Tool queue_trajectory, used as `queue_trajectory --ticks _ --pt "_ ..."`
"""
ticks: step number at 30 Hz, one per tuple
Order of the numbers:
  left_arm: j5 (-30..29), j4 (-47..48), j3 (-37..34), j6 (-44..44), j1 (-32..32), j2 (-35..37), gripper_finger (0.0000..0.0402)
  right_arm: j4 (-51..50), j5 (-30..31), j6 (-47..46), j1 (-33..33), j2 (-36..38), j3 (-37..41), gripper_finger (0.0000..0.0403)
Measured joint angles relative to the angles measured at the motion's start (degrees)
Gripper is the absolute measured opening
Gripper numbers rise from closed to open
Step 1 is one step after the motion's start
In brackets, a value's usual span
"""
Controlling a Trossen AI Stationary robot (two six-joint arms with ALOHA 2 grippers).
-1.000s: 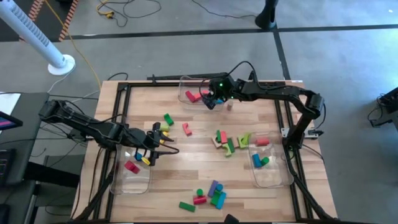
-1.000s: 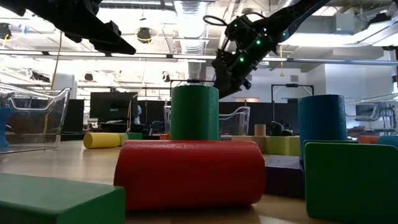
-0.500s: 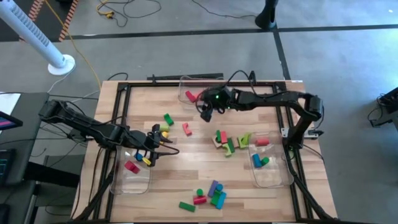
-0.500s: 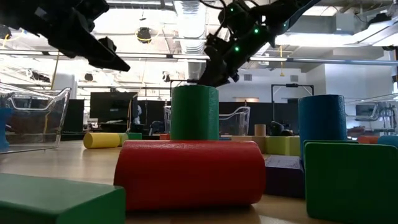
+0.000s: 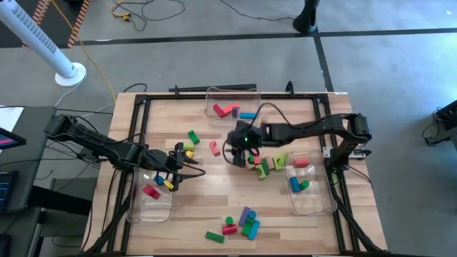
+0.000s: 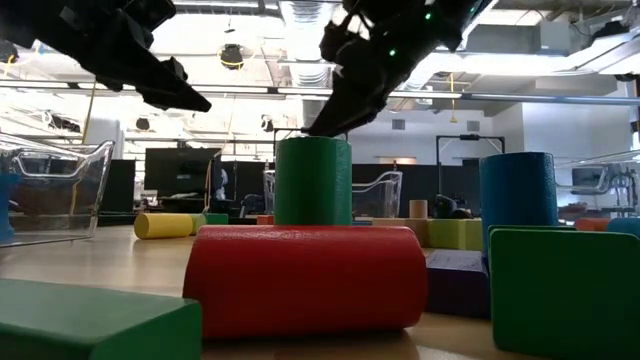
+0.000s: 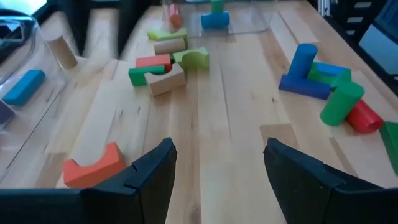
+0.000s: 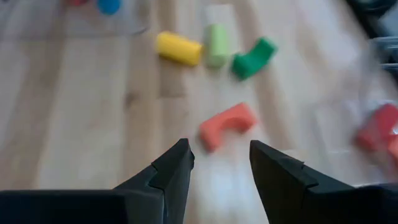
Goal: Sort blocks by size
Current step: Put the light green cylindrical block into the right transparent bin
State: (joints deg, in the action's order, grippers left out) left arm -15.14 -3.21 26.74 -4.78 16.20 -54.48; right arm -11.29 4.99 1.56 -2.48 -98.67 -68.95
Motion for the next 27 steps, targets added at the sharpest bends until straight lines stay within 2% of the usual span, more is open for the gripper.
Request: queue_trajectory --ticks 5,14,21,27 --pt "-0.43 -1.71 0.0 0.6 -0.03 0.0 0.0234 -2.87 0.39 -1.26 7.17 0.0 0.0 0.0191" --pt "-0.73 -4.07 0.0 0.67 -1.99 0.0 0.0234 -4.45 9.55 -5.75 23.05 0.0 0.02 0.0191" --pt "-0.76 -4.45 0.0 1.12 -3.62 0.0 0.0234 -4.56 20.83 -6.09 34.07 0.0 0.02 0.0191" --pt "-0.74 -6.02 0.0 2.97 -3.95 -2.48 0.0234 -4.78 32.33 -6.08 39.37 0.0 0.02 0.0191"
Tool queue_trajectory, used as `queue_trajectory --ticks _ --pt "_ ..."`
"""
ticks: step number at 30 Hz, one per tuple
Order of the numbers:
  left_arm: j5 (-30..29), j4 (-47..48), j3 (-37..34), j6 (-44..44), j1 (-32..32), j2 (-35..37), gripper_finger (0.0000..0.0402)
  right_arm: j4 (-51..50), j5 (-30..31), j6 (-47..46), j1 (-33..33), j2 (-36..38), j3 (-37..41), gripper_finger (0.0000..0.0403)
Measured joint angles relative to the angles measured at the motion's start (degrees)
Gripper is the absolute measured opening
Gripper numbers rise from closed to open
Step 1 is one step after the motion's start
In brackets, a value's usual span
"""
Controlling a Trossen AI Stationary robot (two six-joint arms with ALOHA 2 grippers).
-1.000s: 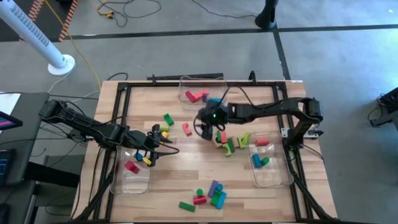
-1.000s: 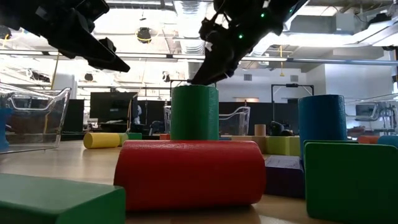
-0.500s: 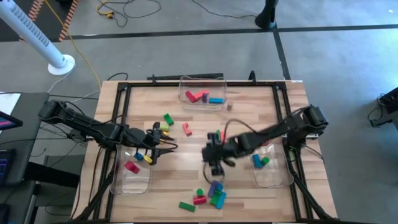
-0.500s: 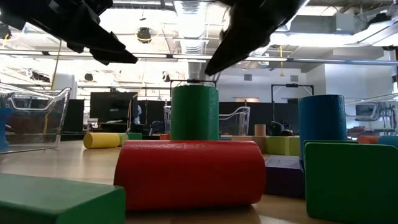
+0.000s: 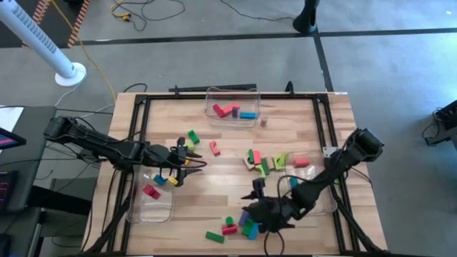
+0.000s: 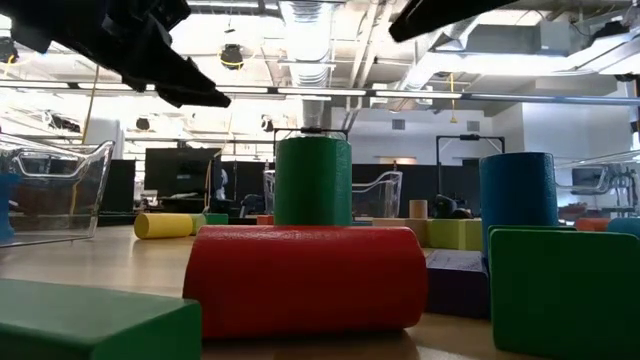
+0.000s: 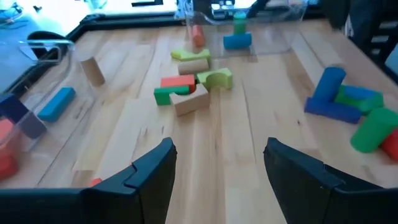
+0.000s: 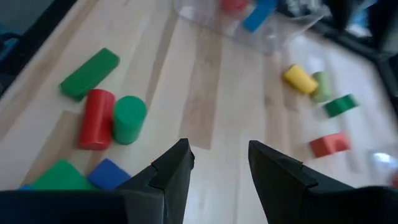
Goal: Sort blocks by size
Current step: Put the light green cylindrical block into the right transparent bin
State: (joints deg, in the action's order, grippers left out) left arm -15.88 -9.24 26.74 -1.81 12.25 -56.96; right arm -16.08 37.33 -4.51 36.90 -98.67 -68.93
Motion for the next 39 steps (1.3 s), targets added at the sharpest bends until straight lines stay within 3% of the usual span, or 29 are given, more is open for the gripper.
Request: queue_trajectory --ticks 7,18,31,39 --pt "0.55 -8.47 0.15 3.82 0.0 -11.36 0.0234 -0.06 7.81 -0.01 2.05 0.0 0.0 0.0191" --pt "0.75 -10.79 6.69 7.22 -0.73 -23.25 0.0233 -0.13 9.52 -0.04 2.8 0.11 0.0 0.0191" --pt "11.4 -7.91 9.11 7.55 -0.11 -24.82 0.0233 -0.06 9.52 -3.54 5.13 0.13 0.0 0.0191" --pt "11.5 -8.15 9.11 8.58 0.0 -24.82 0.0233 -0.01 13.49 -4.2 5.24 0.13 0.0 0.0191"
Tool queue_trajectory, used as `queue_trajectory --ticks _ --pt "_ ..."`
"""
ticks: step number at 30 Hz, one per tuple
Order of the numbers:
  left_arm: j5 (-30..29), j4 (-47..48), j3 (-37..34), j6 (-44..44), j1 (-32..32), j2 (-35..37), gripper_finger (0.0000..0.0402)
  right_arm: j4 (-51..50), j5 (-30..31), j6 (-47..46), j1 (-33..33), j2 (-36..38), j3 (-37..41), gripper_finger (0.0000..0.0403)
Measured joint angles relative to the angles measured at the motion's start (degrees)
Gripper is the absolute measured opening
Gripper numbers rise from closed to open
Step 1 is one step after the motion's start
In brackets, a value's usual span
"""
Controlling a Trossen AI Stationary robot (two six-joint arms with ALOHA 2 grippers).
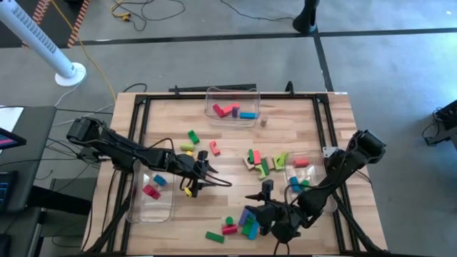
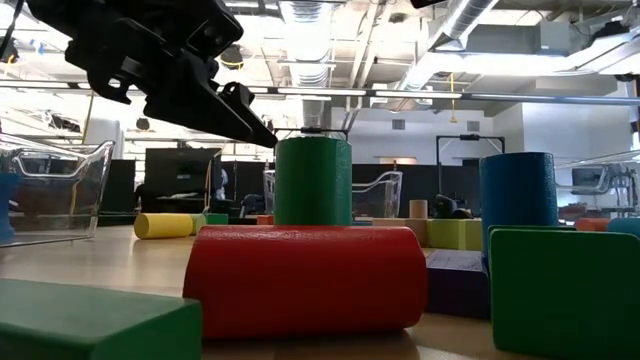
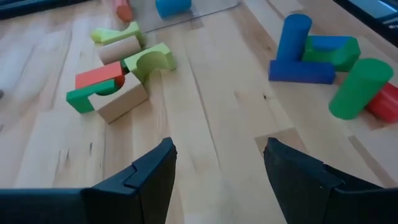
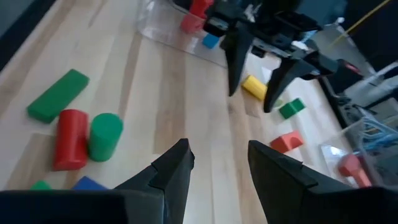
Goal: Sort blocks by size
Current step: Put the light green cylindrical block into the right transparent bin
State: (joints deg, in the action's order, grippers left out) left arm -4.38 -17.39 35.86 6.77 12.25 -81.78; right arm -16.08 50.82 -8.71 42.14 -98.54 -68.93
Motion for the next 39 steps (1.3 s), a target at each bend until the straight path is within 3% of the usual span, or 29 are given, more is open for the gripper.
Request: queue_trajectory --ticks 8,13,21,30,34,39 --pt "-0.69 1.46 0.05 2.66 -0.93 0.02 0.0233 -0.01 1.48 0.12 0.18 0.02 0.0 0.0191" --pt "-3.48 9.05 2.99 2.6 -3.94 0.02 0.0233 -0.06 2.04 0.15 0.15 0.02 0.0 0.0191" --pt "-5.33 28.78 11.28 1.35 -6.22 0.52 0.0233 0.07 2.04 -0.52 0.25 0.02 0.0 0.0191" --pt "-6.88 57.78 18.53 -9.68 -9.39 0.61 0.0233 0.05 2.02 0.0 0.23 0.02 0.0 0.0191" --pt "-9.13 63.35 18.53 -6.29 -12.92 0.61 0.0233 -0.01 2.02 0.51 -0.01 0.02 0.0 0.0191" --pt "-10.48 63.46 18.52 1.24 -20.76 0.61 0.0233 0.01 2.02 2.93 -0.33 0.02 0.0 0.0191"
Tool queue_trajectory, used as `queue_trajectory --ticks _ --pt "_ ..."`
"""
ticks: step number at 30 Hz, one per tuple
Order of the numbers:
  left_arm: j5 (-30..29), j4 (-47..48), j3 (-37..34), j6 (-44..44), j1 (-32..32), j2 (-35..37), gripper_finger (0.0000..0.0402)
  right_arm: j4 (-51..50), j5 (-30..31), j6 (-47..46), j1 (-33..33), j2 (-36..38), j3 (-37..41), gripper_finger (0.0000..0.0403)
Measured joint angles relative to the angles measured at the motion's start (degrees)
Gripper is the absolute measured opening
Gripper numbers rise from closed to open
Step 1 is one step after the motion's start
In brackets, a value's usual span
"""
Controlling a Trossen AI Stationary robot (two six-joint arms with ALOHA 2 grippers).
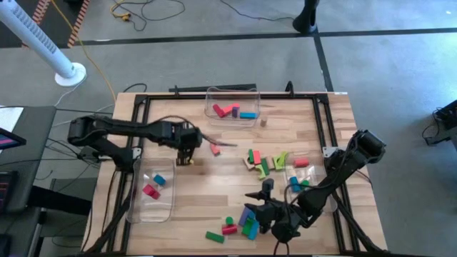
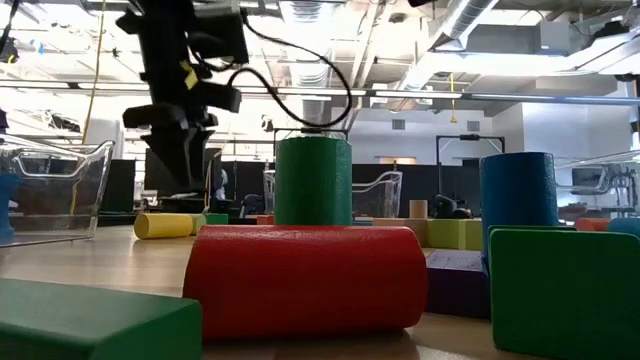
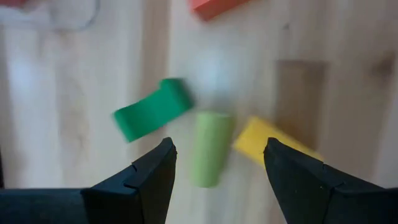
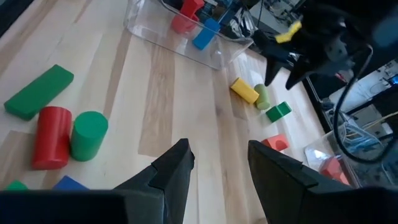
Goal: Sort blocks by size
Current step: Put the light green cylindrical block into the right transparent bin
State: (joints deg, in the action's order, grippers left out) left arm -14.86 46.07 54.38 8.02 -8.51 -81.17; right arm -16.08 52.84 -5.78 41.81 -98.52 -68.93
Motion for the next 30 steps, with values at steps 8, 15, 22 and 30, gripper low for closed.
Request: queue_trajectory --ticks 8,15,22,30 --pt "8.66 -0.38 -2.83 9.46 -11.99 -0.63 0.0233 -0.13 -0.04 2.98 0.01 0.0 0.0 0.0191" --pt "9.88 -1.31 -5.36 10.4 -14.32 -0.95 0.0233 -0.2 -0.07 4.88 0.06 0.0 0.0 0.0191" --pt "8.92 -4.47 -5.76 9.94 -14.06 -7.13 0.0233 -0.02 -0.2 4.88 -0.77 0.0 0.0 0.0191" --pt "9.05 -4.23 -5.43 11.97 -14.04 -15.39 0.0184 0.02 -0.24 4.77 -1.14 0.0 0.0 0.0191"
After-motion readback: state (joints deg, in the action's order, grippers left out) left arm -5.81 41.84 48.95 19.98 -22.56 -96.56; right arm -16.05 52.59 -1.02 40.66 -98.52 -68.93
